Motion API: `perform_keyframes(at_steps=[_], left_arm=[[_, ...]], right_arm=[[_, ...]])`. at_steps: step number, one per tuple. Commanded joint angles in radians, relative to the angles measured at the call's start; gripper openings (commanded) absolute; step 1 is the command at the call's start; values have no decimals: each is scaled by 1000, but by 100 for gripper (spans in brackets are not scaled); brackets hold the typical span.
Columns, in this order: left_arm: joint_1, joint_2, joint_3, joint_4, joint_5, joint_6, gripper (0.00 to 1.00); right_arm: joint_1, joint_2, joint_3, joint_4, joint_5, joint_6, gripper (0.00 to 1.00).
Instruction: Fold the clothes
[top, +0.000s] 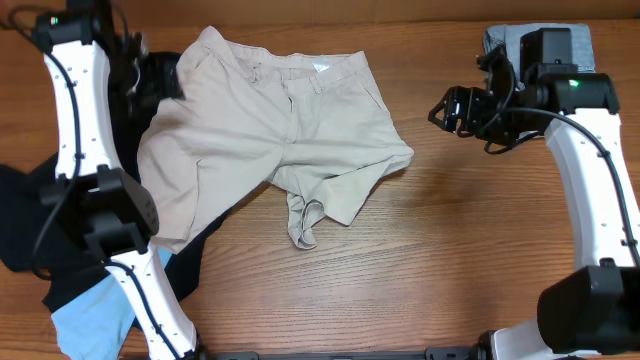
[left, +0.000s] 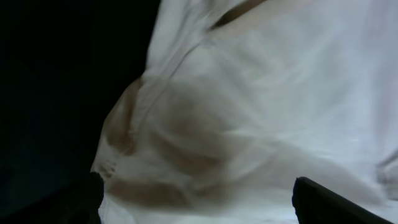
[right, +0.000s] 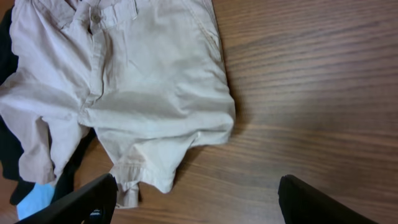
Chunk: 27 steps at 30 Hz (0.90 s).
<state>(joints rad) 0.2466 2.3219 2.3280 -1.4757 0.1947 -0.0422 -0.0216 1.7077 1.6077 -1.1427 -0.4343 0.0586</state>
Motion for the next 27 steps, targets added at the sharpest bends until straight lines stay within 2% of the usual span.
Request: perform_keyframes(at_steps=[1,12,17,21,27], left_arm=[[16,14,-129,39,-23,20,98],[36,14,-335,252,-26,21,97],[36,14,-354,285,37,82,96],[34,-1,-285,224,117,98,100],[27,-55,-36,77,196,95,100]], right_arm=[[18,34,15,21,14,-2,86],[24,83,15,20,14,-3,87],[27,89,14,49,14,-3,86],[48,90,-15,103,14,-2,86],[104,90,-158,218,14,25,86]])
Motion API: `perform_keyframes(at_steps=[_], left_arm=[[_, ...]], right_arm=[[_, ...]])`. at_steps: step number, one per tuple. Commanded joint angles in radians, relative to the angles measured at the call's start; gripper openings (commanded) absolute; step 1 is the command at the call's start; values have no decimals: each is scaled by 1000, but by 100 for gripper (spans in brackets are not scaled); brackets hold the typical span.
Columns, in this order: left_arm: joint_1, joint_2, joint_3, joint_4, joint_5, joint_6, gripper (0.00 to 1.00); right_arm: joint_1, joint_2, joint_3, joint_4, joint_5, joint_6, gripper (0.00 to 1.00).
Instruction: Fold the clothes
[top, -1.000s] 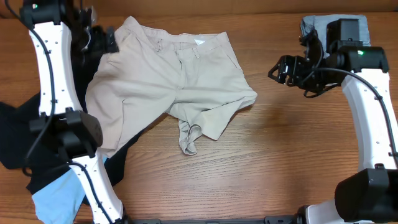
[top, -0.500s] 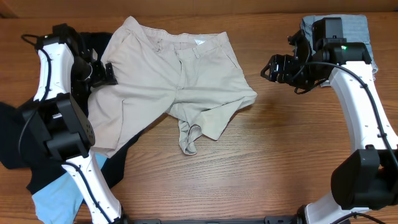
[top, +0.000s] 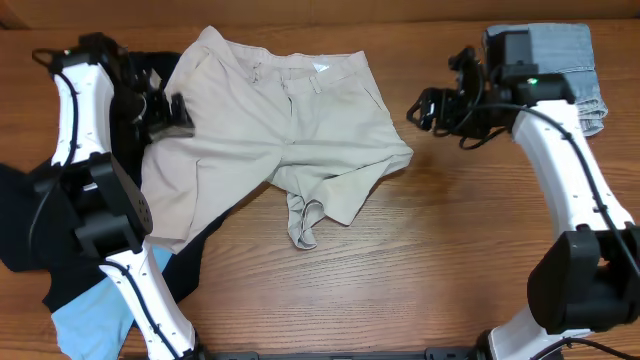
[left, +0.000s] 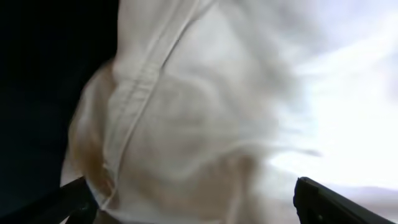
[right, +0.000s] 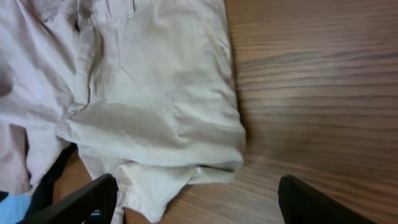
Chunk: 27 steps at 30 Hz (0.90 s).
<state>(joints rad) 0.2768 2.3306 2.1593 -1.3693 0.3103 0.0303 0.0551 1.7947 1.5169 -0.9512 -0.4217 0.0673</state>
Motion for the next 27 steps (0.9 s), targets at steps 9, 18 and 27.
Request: perform_keyframes(at_steps=[9,18,27], left_arm=[[-60,-169,386,-145,82,14,100],[-179,-224,390,-126,74,14,100],[-237,-224,390,-112,-15,14,100]], right_arm=[[76,4,-300,278,2,68,86],[113,5,-418,400,1,68,20],[95,-89,-223,304,-131,89,4]])
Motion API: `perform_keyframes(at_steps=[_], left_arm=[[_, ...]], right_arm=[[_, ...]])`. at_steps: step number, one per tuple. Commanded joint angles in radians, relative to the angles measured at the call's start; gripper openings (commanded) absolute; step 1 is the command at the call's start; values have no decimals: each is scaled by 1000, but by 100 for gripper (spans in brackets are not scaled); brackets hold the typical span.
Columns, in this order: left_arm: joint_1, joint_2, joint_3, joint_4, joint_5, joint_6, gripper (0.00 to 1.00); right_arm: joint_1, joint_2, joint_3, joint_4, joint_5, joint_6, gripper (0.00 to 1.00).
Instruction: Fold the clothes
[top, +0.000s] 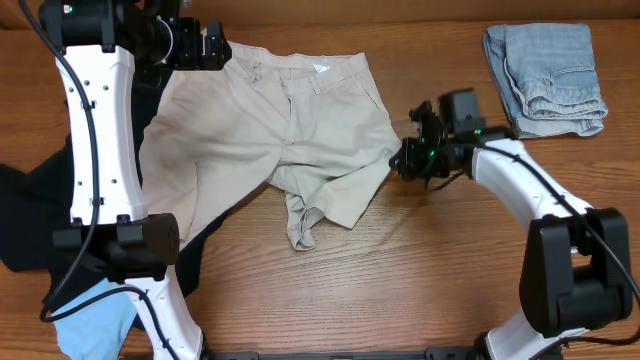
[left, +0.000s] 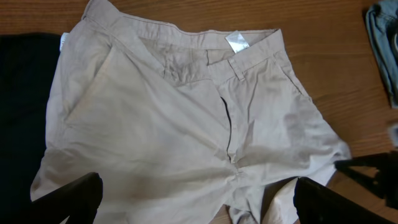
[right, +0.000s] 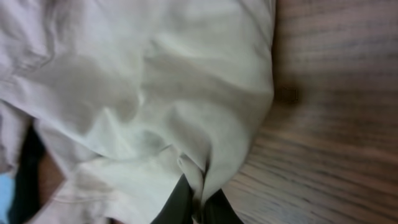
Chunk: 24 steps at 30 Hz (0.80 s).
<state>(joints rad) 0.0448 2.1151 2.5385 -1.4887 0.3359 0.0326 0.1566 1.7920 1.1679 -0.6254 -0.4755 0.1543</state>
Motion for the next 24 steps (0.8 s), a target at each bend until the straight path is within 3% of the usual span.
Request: perform_keyframes(at_steps=[1,14,17,24], left_arm=[[-5,-8,11,9,-40,12,100],[9,-8,11,27,-84,13,100],[9,-8,11,27,-97,21,100],[9,-8,8,28,-103,37,100]], right_arm=[[-5,-113,202,-77,-77,2,4],[-21,-175,1083,-691,27,-28,4],[-21,-175,1144,-773,107,-31,4],[-21,-146,1097,-926,260,-31,4]])
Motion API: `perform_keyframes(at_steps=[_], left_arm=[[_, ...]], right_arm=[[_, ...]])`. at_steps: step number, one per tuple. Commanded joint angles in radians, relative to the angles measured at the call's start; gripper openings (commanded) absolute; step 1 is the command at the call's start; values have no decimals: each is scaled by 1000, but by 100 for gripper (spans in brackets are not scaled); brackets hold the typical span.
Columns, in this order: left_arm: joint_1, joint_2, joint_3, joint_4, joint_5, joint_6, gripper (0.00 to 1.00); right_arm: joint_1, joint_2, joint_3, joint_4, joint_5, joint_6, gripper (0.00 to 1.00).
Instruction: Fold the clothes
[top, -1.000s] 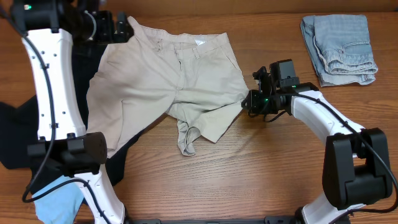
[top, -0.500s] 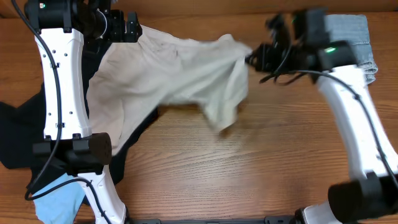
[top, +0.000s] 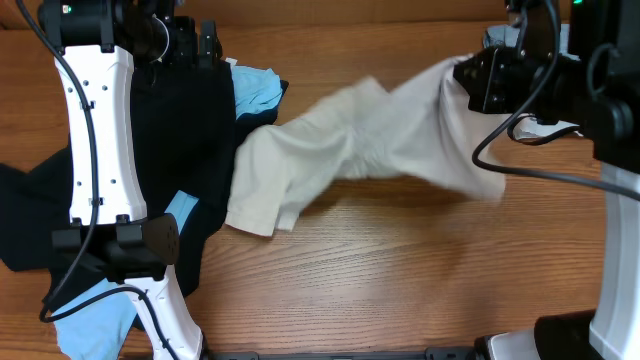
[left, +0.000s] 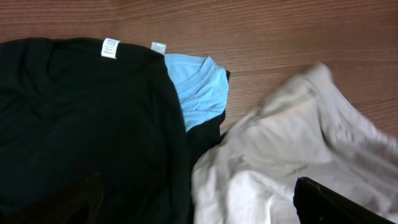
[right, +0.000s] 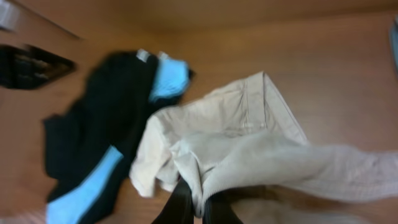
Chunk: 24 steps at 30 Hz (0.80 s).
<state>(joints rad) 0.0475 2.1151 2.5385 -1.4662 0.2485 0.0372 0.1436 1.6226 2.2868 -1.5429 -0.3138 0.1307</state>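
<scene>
The beige shorts (top: 340, 150) hang stretched and blurred from my right gripper (top: 470, 80), which is raised at the back right. Their far end trails on the table at the left (top: 250, 205). In the right wrist view the right gripper (right: 199, 208) is shut on a bunched fold of the shorts (right: 261, 155). My left gripper (top: 205, 45) is held high at the back left, open and empty. Its view looks down on a black shirt (left: 81, 124), a light blue shirt (left: 199, 93) and the shorts (left: 311, 149).
The black shirt (top: 190, 130) and the light blue shirt (top: 255, 88) lie at the left under the left arm. More light blue cloth (top: 90, 320) lies at the front left. Folded jeans (top: 548, 126) at the back right are mostly hidden behind the right arm.
My right gripper, then shut on the shorts' right leg at table level, is now raised at the back right. The shorts have been pulled right off the black shirt, uncovering the light blue shirt.
At first both grippers were open, the left low over the shorts' left side, the right above the bare table. The right then stood nearer the shorts. After that the left was raised at the back and the right shut on the leg; now the shorts hang from it.
</scene>
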Motion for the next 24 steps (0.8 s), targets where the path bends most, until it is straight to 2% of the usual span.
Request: perform_keyframes(at_steps=[1,9,14,15,16,18,19,24], left_arm=[[5,-6,5,6,-16,36,100],[4,8,-95,11,-19,53,100],[-3,10,-285,68,-8,54,100],[-6,10,-322,85,-4,55,100],[-10,10,-360,105,4,62,100],[-19,10,-430,148,15,80,100],[-26,10,-470,177,14,89,100],[-56,10,-657,366,14,97,100]], right_arm=[[-8,27,-46,-19,121,-6,4],[-32,31,-329,56,184,26,4],[-111,31,-534,179,190,59,4],[-128,31,-561,196,190,65,12],[-144,31,-584,209,186,65,31],[-170,31,-613,219,182,64,93],[-180,31,-621,219,182,64,100],[-198,31,-625,221,182,64,100]])
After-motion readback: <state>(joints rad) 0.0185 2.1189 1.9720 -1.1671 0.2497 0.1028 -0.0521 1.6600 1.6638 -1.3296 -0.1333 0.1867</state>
